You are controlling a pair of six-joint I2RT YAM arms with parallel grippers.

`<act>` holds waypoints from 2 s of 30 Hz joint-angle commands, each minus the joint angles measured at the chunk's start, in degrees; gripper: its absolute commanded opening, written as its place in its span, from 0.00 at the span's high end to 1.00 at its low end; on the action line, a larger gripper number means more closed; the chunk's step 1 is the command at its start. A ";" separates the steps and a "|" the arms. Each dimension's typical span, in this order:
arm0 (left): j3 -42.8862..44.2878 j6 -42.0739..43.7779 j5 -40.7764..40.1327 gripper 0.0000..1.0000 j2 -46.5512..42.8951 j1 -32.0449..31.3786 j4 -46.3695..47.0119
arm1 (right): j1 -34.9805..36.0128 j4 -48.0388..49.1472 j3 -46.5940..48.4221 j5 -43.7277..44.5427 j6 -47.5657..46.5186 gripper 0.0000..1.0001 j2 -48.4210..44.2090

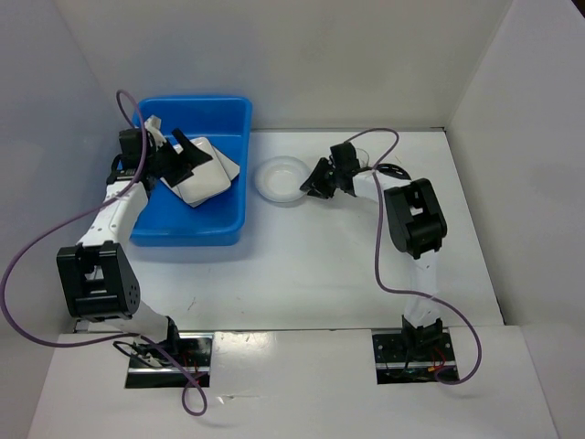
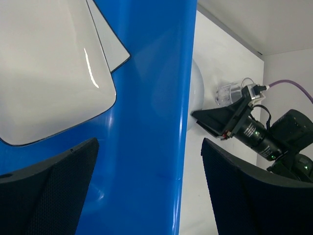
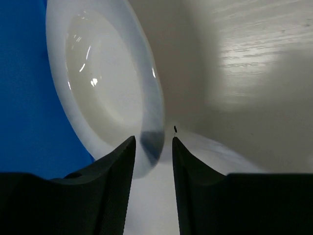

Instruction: Place the mixed dishes into the plastic bin

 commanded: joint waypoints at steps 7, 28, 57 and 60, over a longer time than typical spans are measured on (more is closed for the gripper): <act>-2.73 0.70 0.80 0.07 -3.63 -0.65 -0.77 | 0.62 8.01 1.66 -2.52 2.63 0.68 3.65; -4.49 1.76 -0.87 0.07 -5.30 -0.65 -1.30 | 2.37 6.08 0.52 2.66 -0.88 1.00 -9.17; 2.54 -5.11 21.54 0.16 3.05 -7.15 22.69 | -0.44 -2.19 -0.45 -4.89 -0.71 1.00 -37.21; -0.61 -5.62 21.54 0.16 3.05 -8.21 24.79 | -0.44 -2.19 0.16 -6.74 -0.10 1.00 -38.71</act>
